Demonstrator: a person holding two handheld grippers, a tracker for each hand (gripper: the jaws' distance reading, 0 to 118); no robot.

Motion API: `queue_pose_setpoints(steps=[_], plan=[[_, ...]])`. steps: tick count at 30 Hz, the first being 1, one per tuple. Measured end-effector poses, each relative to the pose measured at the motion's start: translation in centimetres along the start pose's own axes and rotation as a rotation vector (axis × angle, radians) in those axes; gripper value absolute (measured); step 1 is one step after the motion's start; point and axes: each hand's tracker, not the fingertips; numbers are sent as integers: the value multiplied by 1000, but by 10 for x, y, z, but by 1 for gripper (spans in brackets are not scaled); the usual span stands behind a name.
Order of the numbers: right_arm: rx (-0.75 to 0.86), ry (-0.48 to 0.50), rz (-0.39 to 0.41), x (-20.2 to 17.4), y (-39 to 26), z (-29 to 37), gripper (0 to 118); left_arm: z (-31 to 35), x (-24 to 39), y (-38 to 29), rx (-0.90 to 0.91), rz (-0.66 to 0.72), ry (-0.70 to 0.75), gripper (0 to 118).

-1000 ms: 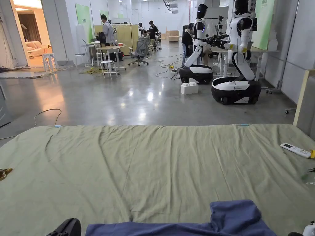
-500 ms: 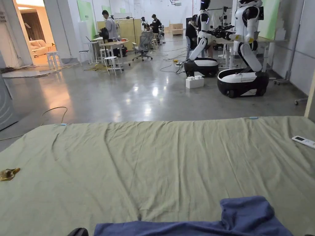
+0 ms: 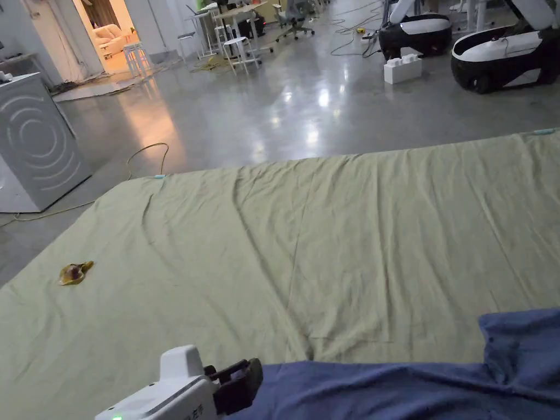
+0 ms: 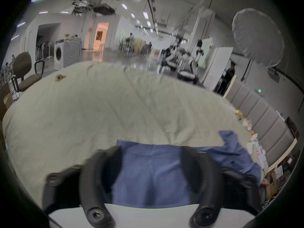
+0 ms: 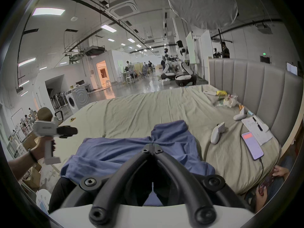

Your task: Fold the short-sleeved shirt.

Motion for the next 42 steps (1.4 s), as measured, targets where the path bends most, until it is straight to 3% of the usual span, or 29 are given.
queue_pose_setpoints(steps=[3, 6, 7, 10, 14, 16, 22, 23, 24, 26, 27, 30, 34, 36, 37, 39, 40, 42], plan=[[-40, -13, -4, 7, -8, -6, 0, -52, -10, 5, -91, -85, 53, 85], [-76, -30, -20, 14, -17, -8, 0, -81, -17, 7, -169, -47, 113, 81], [-90, -32, -34, 16, -19, -10, 0, -86, -20, 6, -189, -11, 125, 77], [-112, -40, -62, 21, -26, -12, 0, -102, -30, 5, -214, 12, 172, 36], [-135, -44, -59, 24, -30, -18, 0, -103, -21, 8, -207, -70, 201, 27], [-148, -30, -69, 27, -27, -25, 0, -108, -9, 6, -239, -157, 211, 11], [-180, -40, -49, 60, 16, -101, 1, -131, 9, 8, -339, -221, 252, 9], [-224, -38, -73, 69, 22, -120, 8, -134, 10, 9, -347, -229, 251, 9], [-249, -50, -97, 85, 29, -144, 26, -131, 9, 8, -357, -240, 247, 9], [-304, -89, -103, 103, 38, -189, 77, -129, 12, 9, -376, -238, 235, 9], [-336, -104, -88, 110, 42, -212, 81, -129, 12, 9, -376, -241, 236, 9], [-470, -168, 14, 123, 41, -274, 79, -130, 13, 8, -379, -237, 237, 9], [-619, -264, 59, 135, 19, -329, 79, -127, 17, 5, -373, -279, 241, 9], [-694, -229, 130, 135, 5, -338, 72, -126, 19, 4, -369, -288, 241, 9], [-646, -205, 138, 131, 3, -332, 68, -128, 16, 3, -366, -292, 242, 9], [-597, -180, 161, 122, 9, -319, 15, -128, 16, 3, -360, -298, 244, 9], [-591, -160, 158, 112, 12, -312, 2, -125, 16, 3, -356, -300, 242, 9], [-610, -147, 182, 105, 12, -307, 2, -109, 16, 9, -325, -291, 201, 9]])
